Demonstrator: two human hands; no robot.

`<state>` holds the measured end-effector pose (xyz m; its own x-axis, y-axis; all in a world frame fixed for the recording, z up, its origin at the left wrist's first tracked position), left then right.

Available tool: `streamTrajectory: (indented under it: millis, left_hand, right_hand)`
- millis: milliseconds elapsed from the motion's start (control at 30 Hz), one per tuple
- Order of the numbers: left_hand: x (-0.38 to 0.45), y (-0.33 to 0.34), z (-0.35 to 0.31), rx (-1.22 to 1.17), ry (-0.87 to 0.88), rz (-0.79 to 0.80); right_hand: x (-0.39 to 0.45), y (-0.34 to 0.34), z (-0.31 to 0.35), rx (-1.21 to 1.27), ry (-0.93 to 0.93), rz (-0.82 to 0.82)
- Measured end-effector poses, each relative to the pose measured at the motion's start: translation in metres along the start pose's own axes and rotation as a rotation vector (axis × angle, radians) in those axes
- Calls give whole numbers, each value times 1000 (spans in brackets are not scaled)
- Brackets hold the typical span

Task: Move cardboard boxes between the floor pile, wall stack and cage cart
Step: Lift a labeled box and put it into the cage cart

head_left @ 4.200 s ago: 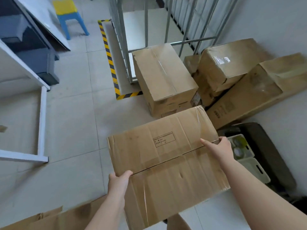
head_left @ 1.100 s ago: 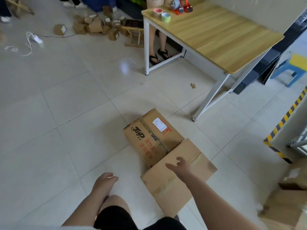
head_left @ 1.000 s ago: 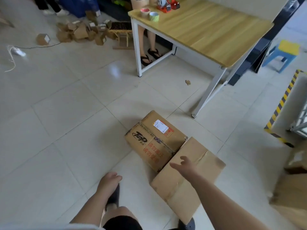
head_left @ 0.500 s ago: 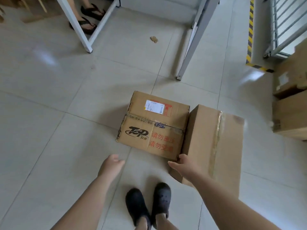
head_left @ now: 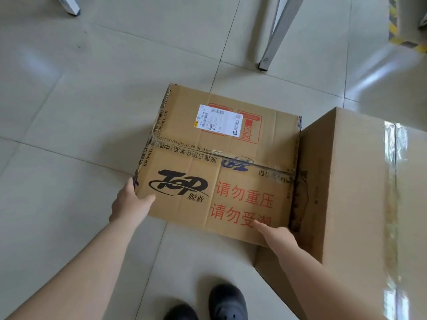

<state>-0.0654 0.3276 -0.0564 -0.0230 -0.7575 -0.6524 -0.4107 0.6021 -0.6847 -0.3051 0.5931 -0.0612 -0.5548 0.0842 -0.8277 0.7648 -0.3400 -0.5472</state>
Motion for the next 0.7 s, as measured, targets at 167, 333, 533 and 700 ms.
streamTrajectory:
  millis: [167,333,533,700]
  left_hand:
    - [42,12,0,-65,-64,22]
    - [75,-11,0,-47,-51,-15]
    - [75,-34,60,-56,-250,-20]
    - [90,-30,32,-329,-155,-34]
  right_hand:
    - [20,7,0,-17,148,-189]
    - [31,18,22,-88,-23,-153]
    - [38,8,57,-52,-136,-93]
    - [49,6,118,96,-386,-128]
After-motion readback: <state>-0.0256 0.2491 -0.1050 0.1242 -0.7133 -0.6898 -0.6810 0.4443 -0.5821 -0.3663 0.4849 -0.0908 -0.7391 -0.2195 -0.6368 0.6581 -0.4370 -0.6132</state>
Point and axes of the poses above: each hand's wrist, its own x-axis towards the middle knuckle, its own y-axis out of the palm, z = x × y, the point moved 6 cm from there along x, towards the middle knuckle, and after that the axes turned 2 degrees about -z, right-handed, at the moved point
